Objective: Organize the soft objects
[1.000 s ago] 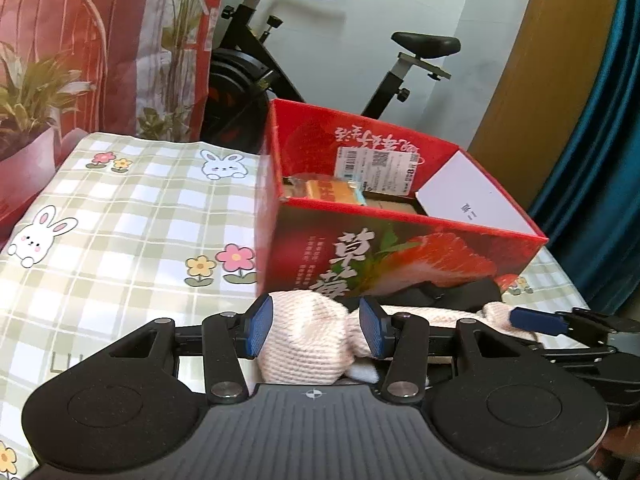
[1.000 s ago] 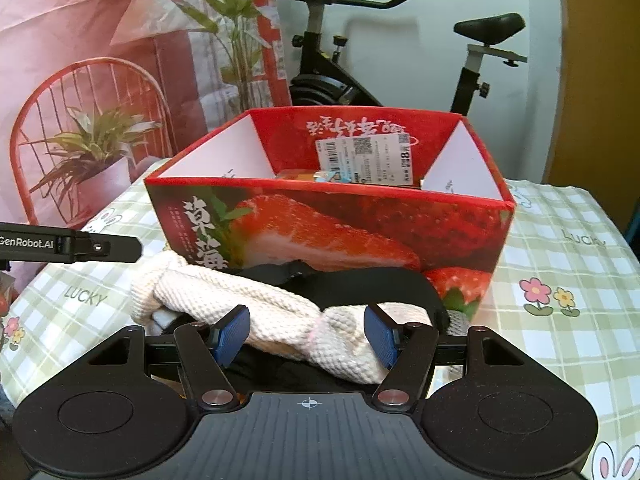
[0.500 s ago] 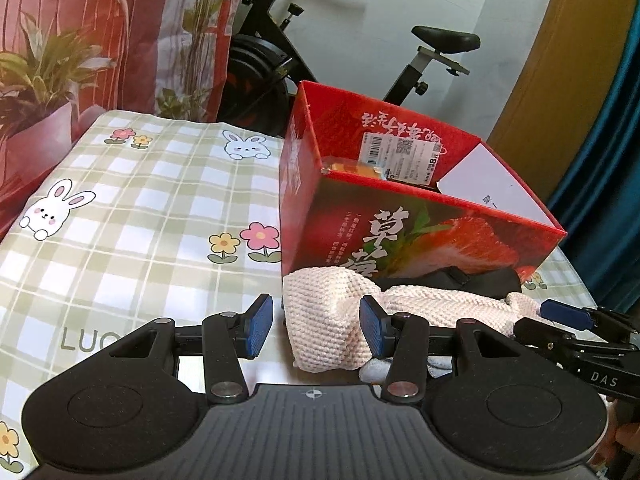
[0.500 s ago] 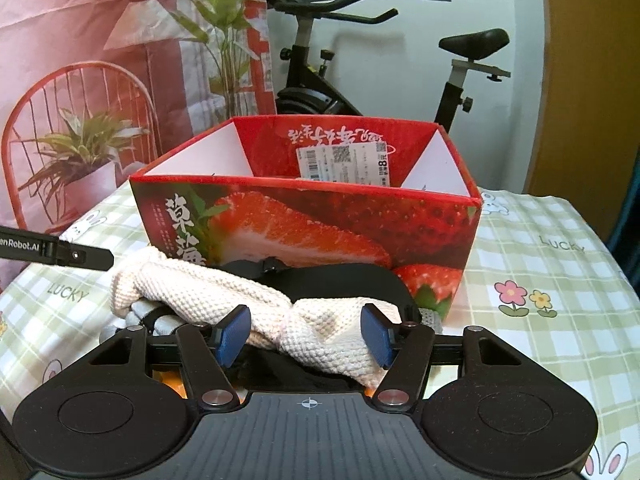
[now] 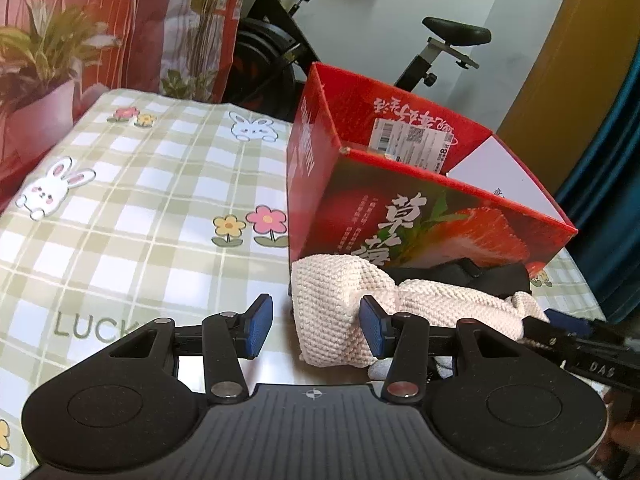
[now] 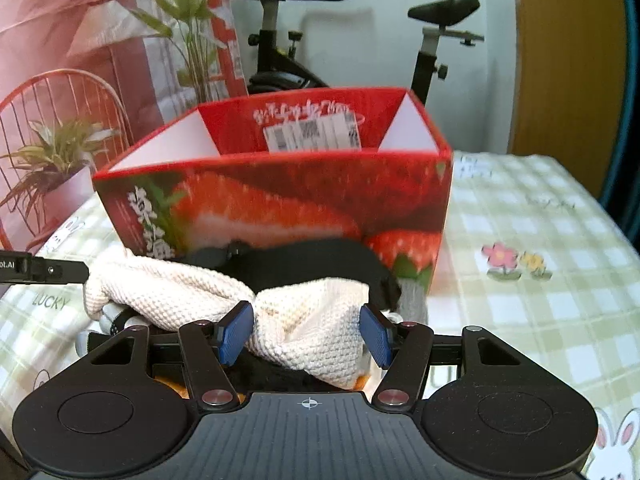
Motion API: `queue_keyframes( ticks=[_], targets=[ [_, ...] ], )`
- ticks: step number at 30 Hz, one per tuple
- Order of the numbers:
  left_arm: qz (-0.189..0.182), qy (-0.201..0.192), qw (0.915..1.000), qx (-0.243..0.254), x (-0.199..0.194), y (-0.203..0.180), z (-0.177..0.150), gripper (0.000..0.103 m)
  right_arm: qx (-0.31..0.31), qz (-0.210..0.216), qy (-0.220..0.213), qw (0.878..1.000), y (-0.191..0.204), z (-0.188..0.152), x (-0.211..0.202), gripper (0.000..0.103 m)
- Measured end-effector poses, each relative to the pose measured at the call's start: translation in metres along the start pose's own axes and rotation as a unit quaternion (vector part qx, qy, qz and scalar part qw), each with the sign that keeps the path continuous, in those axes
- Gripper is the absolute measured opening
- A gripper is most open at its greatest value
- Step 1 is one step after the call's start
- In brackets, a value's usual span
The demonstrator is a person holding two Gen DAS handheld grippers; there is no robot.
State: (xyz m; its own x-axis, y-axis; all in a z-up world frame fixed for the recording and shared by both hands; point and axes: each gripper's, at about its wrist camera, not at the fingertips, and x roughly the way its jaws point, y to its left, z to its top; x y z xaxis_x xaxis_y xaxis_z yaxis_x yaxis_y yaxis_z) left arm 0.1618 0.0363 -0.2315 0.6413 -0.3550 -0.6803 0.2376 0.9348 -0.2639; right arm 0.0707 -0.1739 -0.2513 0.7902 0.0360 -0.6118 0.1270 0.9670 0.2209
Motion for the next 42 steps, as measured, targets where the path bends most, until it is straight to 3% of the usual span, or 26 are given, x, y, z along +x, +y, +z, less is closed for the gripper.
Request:
queue_keyframes(
  ticks=[6,10,18,22,26,29,32,37,42],
  targets=[
    [-0.015,0.004,0.9991,-0.039,0.008,0.010,-0.002,0.063,0.008,0.008,0.005,1.000,-0.004,-0.003,0.004,0.056],
    [-0.029,0.012,0.9964,-0.079,0.021,0.020,-0.005,0.064,0.013,0.012,0.010,1.000,-0.004,-0.004,0.007,0.056],
    [-0.108,0.008,0.9759,-0.190,0.039,0.038,-0.007,0.064,0.024,0.020,0.013,0.999,-0.009,-0.007,0.008,0.056],
    [-0.122,0.013,0.9786,-0.165,0.044,0.026,-0.007,0.062,0.024,0.021,0.014,0.999,-0.009,-0.007,0.009,0.056],
    [-0.122,0.003,0.9823,-0.143,0.040,0.023,-0.006,0.038,0.027,0.024,0.015,0.999,-0.009,-0.006,0.009,0.057],
    [-0.110,-0.010,0.9877,-0.111,0.030,0.019,-0.005,0.027,0.031,0.027,0.016,0.999,-0.009,-0.004,0.008,0.057],
    [-0.090,-0.033,0.9932,-0.066,0.015,0.011,-0.005,0.025,0.052,0.040,0.018,0.998,-0.012,-0.002,0.006,0.057],
    [-0.078,-0.051,0.9953,-0.025,0.000,0.004,-0.004,0.024,0.100,0.061,0.020,0.993,-0.022,0.001,0.005,0.056],
    [-0.071,-0.045,0.9963,-0.015,-0.004,0.002,-0.007,0.024,0.113,0.077,0.027,0.990,-0.025,0.002,0.004,0.037]
  ],
)
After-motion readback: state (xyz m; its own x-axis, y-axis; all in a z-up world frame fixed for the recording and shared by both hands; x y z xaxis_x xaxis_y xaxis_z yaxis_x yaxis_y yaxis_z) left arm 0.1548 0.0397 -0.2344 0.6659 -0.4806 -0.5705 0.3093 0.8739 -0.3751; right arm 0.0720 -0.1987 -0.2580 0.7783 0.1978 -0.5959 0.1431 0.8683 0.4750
